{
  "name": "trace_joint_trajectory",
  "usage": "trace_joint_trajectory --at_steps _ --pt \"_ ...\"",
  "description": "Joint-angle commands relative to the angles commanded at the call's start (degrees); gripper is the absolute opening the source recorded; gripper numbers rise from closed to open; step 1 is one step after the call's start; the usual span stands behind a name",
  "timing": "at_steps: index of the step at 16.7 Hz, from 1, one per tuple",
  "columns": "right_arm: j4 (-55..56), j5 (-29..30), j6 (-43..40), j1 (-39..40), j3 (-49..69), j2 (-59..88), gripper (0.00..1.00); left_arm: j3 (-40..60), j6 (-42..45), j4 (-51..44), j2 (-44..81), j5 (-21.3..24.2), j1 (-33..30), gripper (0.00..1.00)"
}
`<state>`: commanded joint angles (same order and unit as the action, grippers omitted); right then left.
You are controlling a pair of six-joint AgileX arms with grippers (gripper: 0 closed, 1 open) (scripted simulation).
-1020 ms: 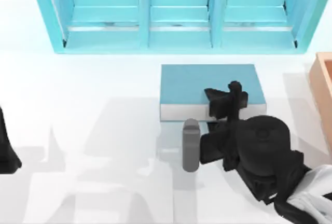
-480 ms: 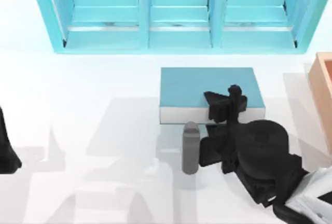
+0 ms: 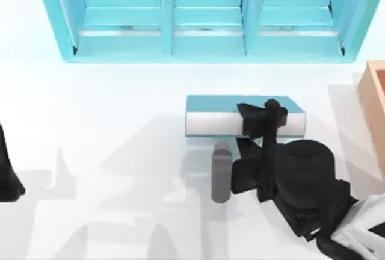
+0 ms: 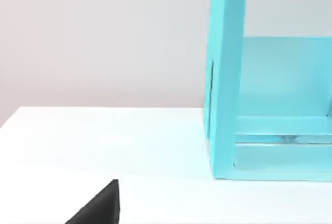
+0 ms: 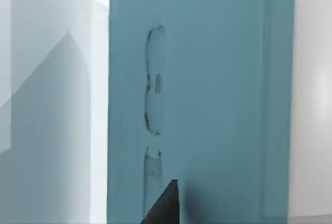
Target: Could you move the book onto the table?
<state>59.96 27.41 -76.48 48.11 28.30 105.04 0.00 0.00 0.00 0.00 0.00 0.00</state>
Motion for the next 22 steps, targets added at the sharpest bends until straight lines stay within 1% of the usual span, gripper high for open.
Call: trace_joint_trajectory --at_steps 3,4,12,14,17,22 --pt "0.0 0.0 0.0 0.0 0.0 0.0 0.98 0.0 0.0 0.0 0.0 0.0 0.0 1.00" --pt "0.0 0.0 0.0 0.0 0.0 0.0 1.00 0.0 0.0 0.0 0.0 0.0 0.0 1.00" --pt "0.0 0.0 0.0 0.0 -0.1 0.1 1.00 0.0 0.0 0.0 0.0 0.0 0.0 1.00" --pt "-0.6 0.8 0.5 0.9 -0.4 -0.4 1.00 0.0 0.0 0.0 0.0 0.0 0.0 1.00" --pt "-4.1 6.5 3.4 6.7 -2.7 -3.4 1.00 0.0 0.0 0.0 0.0 0.0 0.0 1.00" --pt "-14.1 22.5 11.2 25.0 -9.1 -12.1 1.00 0.0 0.0 0.0 0.0 0.0 0.0 1.00"
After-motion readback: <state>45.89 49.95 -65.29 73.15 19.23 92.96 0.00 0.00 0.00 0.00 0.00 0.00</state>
